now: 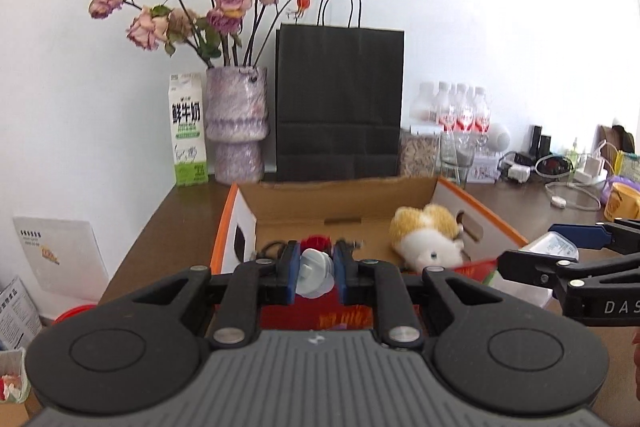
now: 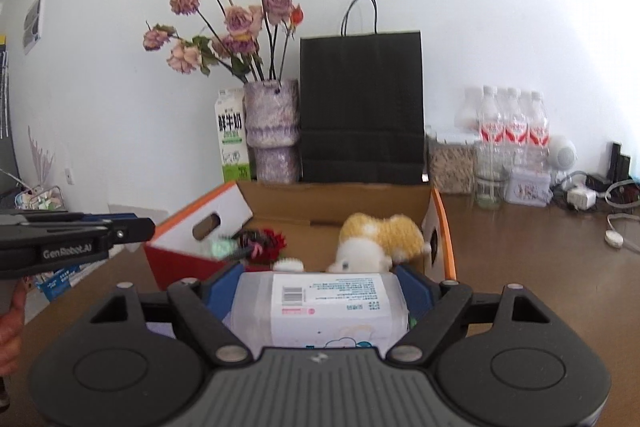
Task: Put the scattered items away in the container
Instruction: 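Carry the wipes pack and white cap over the box with both grippers, then open both grippers to drop the wipes pack and cap into the box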
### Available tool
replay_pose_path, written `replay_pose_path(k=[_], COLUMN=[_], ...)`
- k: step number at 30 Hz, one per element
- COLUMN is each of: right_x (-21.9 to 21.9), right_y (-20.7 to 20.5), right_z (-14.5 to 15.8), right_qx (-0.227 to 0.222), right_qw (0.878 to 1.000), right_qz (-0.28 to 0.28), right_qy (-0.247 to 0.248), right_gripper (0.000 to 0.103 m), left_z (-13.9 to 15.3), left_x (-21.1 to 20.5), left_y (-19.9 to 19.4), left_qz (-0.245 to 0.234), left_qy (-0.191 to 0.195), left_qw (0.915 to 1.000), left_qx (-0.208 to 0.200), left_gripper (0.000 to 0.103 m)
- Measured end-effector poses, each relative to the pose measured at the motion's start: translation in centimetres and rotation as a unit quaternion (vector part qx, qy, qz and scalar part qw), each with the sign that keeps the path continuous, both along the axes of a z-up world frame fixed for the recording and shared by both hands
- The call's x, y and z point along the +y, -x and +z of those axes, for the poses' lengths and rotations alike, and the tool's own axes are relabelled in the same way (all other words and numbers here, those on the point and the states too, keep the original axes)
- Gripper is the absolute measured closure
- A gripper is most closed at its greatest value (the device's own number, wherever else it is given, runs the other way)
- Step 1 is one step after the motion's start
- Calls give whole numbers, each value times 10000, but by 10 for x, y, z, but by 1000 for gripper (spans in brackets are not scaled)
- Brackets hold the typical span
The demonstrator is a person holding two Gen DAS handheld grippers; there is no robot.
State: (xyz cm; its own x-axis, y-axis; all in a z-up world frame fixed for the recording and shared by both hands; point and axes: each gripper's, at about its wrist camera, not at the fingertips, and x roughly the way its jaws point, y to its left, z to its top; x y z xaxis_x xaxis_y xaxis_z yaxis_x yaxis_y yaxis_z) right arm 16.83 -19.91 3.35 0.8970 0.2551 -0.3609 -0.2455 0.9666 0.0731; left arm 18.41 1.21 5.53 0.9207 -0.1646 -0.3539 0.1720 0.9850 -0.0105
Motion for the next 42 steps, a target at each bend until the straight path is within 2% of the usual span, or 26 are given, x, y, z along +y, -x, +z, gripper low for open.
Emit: replay_pose_path(k=[9,14,17,19,24,32,33,34,35,37,39,42], right_x=[31,49,55,56,58,57,57,57,56,53,46,40], right_y=[-85,-148,-176,-185,-200,-197,-196,-195,-193,-191,-187,-182], right_z=[30,30,20,10,-12,-13,-12,-10,-9,-5,0,7], right_qx=[-340,-202,-40,10,320,366,365,365,351,292,254,195], right_qw=[9993,9996,9997,9996,9993,9992,9993,9993,9993,9993,9992,9992], right_qz=[131,5,-103,-123,-119,-49,-27,-39,-94,-216,-260,-297], right_qy=[-109,-185,-218,-263,-161,-128,-127,-105,-66,-32,-153,-196], right_gripper=[22,22,22,22,22,21,19,16,13,1,0,0], left_z=[23,20,7,-4,-22,-23,-21,-19,-16,-10,-3,4], left_x=[-3,5,14,19,18,11,11,11,11,12,10,7], left_y=[-78,-136,-164,-174,-190,-182,-180,-178,-176,-171,-165,-159], left_qz=[127,381,520,566,514,532,572,615,692,942,1123,1127], left_qy=[120,228,349,480,358,160,135,111,111,102,84,43], left_qw=[9997,9990,9978,9966,9953,9961,9961,9961,9957,9944,9934,9936], left_qx=[-178,-13,214,345,741,686,651,630,599,461,209,33], left_gripper=[85,85,85,85,85,84,79,66,57,13,0,0])
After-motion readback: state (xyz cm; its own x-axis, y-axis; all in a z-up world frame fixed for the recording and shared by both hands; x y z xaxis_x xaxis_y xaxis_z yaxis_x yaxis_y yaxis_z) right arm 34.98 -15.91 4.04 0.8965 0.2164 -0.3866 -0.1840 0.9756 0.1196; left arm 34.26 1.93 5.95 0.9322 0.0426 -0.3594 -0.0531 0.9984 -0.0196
